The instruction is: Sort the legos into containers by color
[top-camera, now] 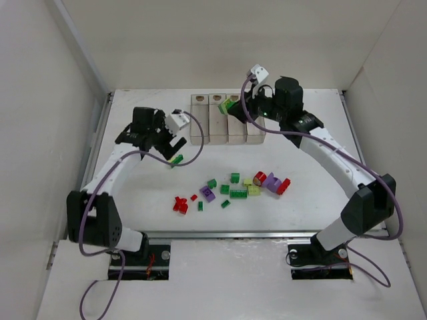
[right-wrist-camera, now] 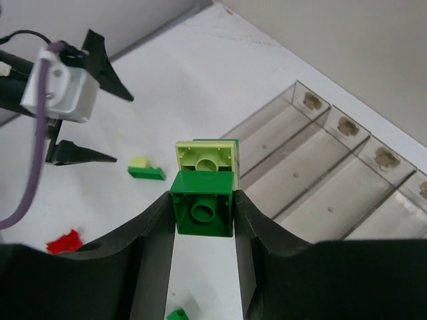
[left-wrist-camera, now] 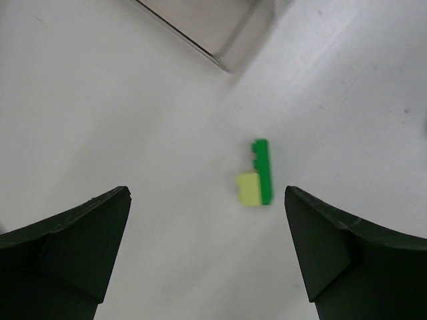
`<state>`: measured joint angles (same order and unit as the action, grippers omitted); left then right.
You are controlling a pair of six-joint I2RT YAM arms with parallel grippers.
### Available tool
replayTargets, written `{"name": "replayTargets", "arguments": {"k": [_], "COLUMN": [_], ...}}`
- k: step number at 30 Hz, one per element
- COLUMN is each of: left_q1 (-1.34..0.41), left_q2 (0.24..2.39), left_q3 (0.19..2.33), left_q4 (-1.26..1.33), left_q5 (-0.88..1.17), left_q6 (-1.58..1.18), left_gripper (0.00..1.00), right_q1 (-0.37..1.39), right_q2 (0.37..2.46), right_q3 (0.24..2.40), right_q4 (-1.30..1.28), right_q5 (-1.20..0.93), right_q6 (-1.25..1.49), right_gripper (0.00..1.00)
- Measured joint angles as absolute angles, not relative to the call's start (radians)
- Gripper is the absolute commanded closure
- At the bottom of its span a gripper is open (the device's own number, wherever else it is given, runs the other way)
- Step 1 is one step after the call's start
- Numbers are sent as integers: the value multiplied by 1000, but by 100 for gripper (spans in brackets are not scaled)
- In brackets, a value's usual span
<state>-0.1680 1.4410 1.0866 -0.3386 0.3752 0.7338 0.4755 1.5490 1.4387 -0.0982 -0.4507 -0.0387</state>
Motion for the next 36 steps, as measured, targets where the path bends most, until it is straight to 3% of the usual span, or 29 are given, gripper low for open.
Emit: {"name": "replayTargets", "arguments": {"k": [9,19,24,27,30,36], "left_q1": [-188,-432,-463,-464,-464,-464], "left_q2": [1107,1105,1141,1172,1190,1192], "left_q3": [919,918,934,962,983,996], "left_q4": [171,356,366,369,372,377], "left_q5": [417,389,364,354,350,351], "left_q6": [999,961,959,941,923,910], "left_gripper": [0,0,24,28,40,43], "right_q1": [485,522,550,564,571,570], "right_q2": [1548,1549,1549,1549,1549,1549], "right_q3": [1529,1587,1602,1602,1602,1594], "right_q4": [-93,-97,-95,-97,-97,-97], "right_q5": [-511,-577,-593,-604,-616,-624], "right_q6": [71,231,259,266,267,270], "right_gripper": [100,100,100,100,100,100]}}
